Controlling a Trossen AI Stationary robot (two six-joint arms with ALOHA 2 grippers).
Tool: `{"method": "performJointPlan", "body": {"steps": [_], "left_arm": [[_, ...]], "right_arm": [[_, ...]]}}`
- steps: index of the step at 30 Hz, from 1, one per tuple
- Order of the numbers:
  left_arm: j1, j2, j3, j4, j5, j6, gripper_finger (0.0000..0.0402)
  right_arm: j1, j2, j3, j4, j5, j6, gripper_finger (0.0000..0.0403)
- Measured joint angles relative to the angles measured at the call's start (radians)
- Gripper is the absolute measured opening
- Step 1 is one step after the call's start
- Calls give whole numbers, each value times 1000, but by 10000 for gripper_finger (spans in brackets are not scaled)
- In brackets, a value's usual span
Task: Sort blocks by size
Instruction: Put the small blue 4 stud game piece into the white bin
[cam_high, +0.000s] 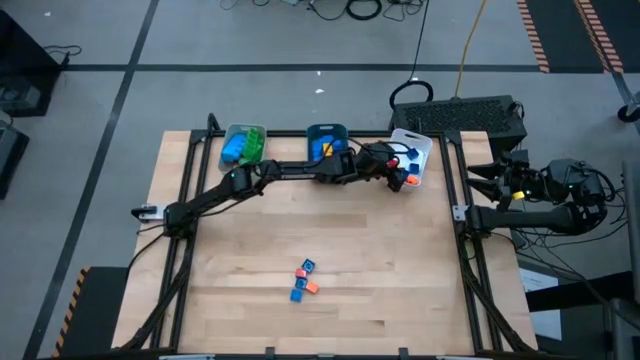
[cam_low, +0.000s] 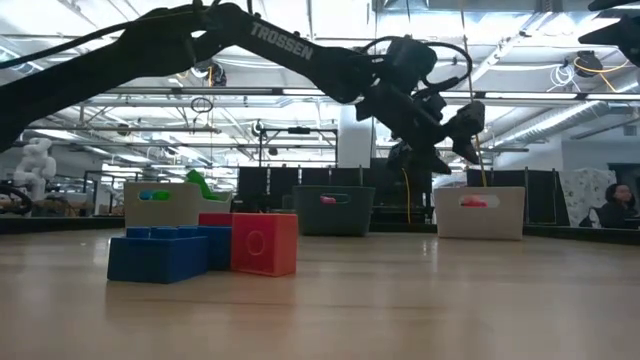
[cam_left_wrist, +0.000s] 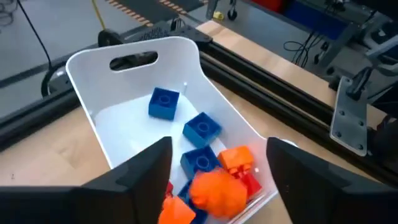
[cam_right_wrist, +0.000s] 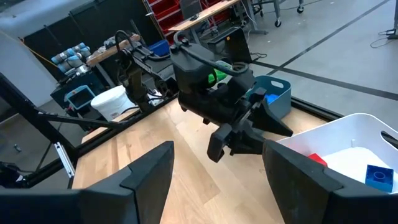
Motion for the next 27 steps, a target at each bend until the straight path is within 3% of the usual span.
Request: {"method": "performJointPlan", "body": {"steps": [3, 7, 13, 17, 22, 27], "left_arm": [[-2, -5, 0, -19, 14, -19, 282], [-19, -67, 0, -157, 127, -30, 284], [-138, -276, 3, -445, 144, 237, 261], [-197, -380, -18, -682, 105, 304, 236], [-281, -451, -156, -896, 98, 203, 215], [-409, -500, -338, -905, 33, 28, 212]], "right_arm": [[0, 0, 0, 0, 0, 0, 238], [0, 0, 0, 0, 0, 0, 238], [0, 0, 0, 0, -1, 0, 238], [0, 0, 0, 0, -1, 0, 238], [0, 0, 0, 0, -1, 1, 238], [0, 0, 0, 0, -1, 2, 238]]}}
